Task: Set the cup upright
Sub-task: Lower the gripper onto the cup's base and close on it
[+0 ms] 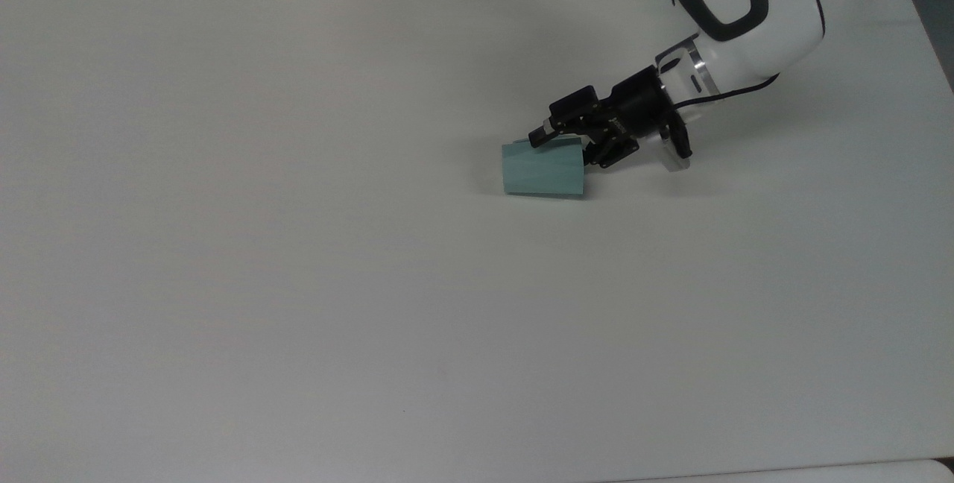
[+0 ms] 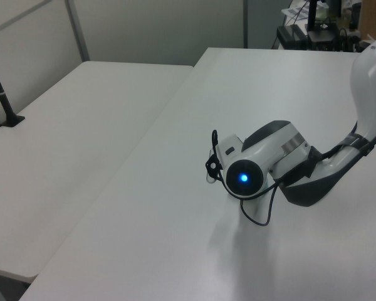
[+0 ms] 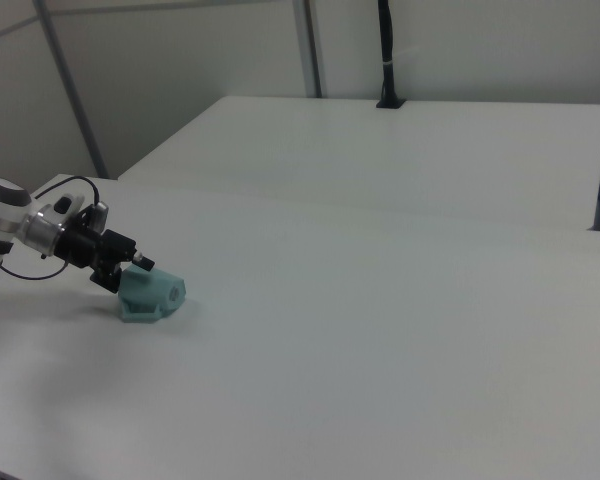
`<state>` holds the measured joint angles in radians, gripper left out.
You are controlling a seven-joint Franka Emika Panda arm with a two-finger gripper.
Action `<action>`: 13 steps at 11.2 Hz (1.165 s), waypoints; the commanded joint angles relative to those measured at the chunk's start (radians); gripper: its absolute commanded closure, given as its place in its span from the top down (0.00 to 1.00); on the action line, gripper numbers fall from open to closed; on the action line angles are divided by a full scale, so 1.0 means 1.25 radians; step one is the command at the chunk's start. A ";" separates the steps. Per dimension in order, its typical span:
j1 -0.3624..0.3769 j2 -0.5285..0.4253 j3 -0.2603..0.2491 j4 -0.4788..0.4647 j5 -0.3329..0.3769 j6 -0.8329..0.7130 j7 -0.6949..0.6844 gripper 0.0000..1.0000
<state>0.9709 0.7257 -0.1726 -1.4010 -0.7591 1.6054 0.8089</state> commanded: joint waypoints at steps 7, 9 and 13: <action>-0.007 -0.005 0.008 -0.014 -0.020 0.031 0.016 0.34; -0.007 -0.005 0.008 -0.013 -0.020 0.030 0.016 0.00; -0.009 -0.006 0.014 -0.018 -0.016 0.029 0.007 0.00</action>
<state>0.9668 0.7152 -0.1704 -1.4015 -0.8036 1.6121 0.8070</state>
